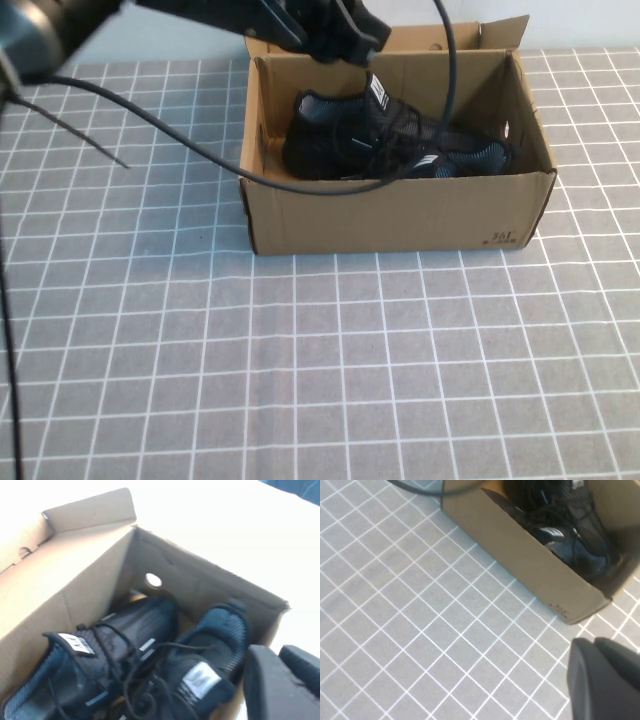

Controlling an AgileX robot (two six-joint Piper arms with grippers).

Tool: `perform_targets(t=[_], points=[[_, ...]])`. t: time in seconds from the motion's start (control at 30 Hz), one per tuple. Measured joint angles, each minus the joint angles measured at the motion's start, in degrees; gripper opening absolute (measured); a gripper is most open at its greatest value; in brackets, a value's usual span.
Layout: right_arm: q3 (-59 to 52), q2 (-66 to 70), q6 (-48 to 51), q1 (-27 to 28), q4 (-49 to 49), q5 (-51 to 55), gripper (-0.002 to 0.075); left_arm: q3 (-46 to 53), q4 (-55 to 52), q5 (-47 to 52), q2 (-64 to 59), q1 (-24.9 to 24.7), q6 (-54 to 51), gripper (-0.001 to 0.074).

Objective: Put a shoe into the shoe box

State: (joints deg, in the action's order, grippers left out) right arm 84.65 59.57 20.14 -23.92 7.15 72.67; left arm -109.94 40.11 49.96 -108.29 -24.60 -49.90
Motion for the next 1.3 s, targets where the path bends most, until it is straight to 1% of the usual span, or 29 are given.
perform_targets(t=[0.17, 0.3, 0.4, 0.57, 0.63, 0.73, 0.93, 1.17, 1.3], points=[[-4.49, -6.29, -5.42, 0.0, -2.69, 0.0, -0.0016, 0.28, -4.14, 2.8, 5.58, 0.0, 3.95, 0.0003], [-10.66, -15.06, -8.6, 0.0, -3.36, 0.0, -0.0016, 4.23, -8.84, -0.26, 12.23, 0.0, 7.74, 0.0], [-15.35, -23.17, -11.48, 0.0, -3.36, 0.04, -0.0016, 12.38, -11.49, -4.84, 18.98, 0.0, 10.01, -0.0001], [-22.73, -38.24, -15.38, 0.0, -2.55, 0.01, -0.0016, 32.19, -11.27, -15.08, 34.39, 0.0, 10.98, -0.0001], [-25.63, -43.12, -16.14, 0.0, -1.54, -1.92, -0.0016, 40.17, -10.69, -19.6, 40.67, 0.0, 11.02, -0.0001], [-30.77, -49.79, -16.51, 0.0, 0.72, -7.89, -0.0016, 52.54, -9.84, -26.25, 50.77, 0.0, 11.12, -0.0001], [-43.09, -59.57, -16.75, 0.0, 4.56, -26.46, -0.0016, 72.76, -8.45, -37.01, 72.07, 0.0, 11.5, -0.0001], [-62.09, -60.68, -16.75, 0.0, 8.86, -52.32, -0.0016, 91.57, -7.93, -47.41, 92.84, 0.0, 11.59, -0.0001], [-72.26, -60.68, -16.75, 0.0, 9.45, -66.48, -0.0016, 99.56, -7.71, -50.75, 99.77, 0.0, 11.59, -0.0001]])
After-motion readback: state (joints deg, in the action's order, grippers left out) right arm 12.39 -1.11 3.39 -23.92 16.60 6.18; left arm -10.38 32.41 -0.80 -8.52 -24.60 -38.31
